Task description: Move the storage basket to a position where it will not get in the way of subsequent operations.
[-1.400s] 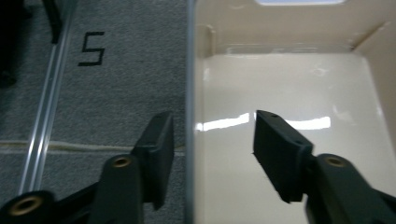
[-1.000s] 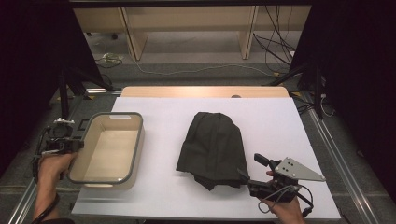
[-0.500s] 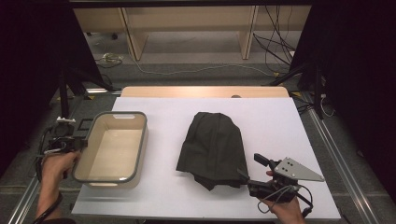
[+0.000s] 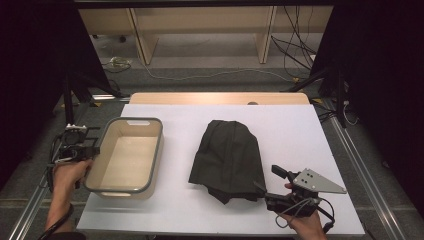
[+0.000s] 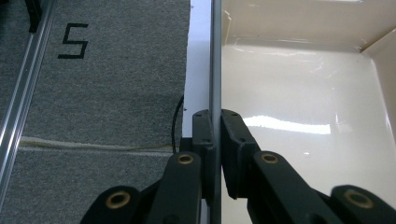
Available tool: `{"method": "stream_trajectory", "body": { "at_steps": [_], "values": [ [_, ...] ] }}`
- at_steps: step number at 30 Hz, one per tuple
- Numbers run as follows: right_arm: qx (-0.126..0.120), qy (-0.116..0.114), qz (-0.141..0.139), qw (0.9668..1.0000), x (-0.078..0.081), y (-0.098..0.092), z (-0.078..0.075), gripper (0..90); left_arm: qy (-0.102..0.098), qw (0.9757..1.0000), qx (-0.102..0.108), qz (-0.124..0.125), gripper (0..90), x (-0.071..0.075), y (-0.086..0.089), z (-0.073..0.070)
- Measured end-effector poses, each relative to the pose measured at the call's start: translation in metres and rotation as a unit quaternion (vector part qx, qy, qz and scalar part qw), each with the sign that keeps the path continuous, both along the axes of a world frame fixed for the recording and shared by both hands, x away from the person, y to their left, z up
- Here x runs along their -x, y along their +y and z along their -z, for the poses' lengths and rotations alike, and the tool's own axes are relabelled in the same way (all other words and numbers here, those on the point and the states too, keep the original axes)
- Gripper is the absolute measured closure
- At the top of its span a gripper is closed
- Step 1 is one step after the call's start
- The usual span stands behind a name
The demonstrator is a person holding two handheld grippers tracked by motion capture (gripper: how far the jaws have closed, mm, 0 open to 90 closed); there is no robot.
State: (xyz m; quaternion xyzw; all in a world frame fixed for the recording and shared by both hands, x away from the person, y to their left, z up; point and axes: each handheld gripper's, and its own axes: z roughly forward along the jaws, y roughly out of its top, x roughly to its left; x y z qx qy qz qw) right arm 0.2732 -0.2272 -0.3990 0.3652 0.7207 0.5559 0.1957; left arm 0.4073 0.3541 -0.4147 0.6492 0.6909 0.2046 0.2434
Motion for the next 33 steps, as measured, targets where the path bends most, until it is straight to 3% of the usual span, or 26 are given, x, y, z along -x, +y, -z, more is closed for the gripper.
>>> {"method": "stream_trajectory", "body": {
  "at_steps": [7, 12, 20, 22, 26, 33],
  "values": [
    [-0.001, 0.004, 0.003, 1.0000, 0.000, -0.001, 0.000, 22.0, -0.005, 1.0000, 0.006, -0.005, 83.0, 0.001, 0.001, 0.000],
    [-0.002, 0.007, 0.006, 0.9999, -0.001, -0.001, 0.001, 22.0, -0.029, 0.9995, 0.008, -0.014, 77.0, 0.004, 0.002, -0.011],
    [-0.004, 0.012, 0.008, 0.9999, -0.001, -0.002, 0.001, 22.0, -0.057, 0.9978, 0.033, -0.002, 53.7, 0.006, -0.003, -0.027],
    [-0.005, 0.012, 0.010, 0.9999, -0.001, -0.002, 0.001, 22.0, -0.059, 0.9974, 0.040, -0.006, 44.7, 0.005, -0.006, -0.031],
    [-0.006, 0.013, 0.012, 0.9998, -0.002, -0.003, 0.001, 22.0, -0.071, 0.9961, 0.053, -0.008, 35.2, 0.005, -0.014, -0.040],
    [-0.005, 0.012, 0.015, 0.9998, -0.003, -0.004, 0.001, 22.0, -0.087, 0.9938, 0.068, 0.009, 27.7, 0.005, -0.030, -0.052]
  ]
}}
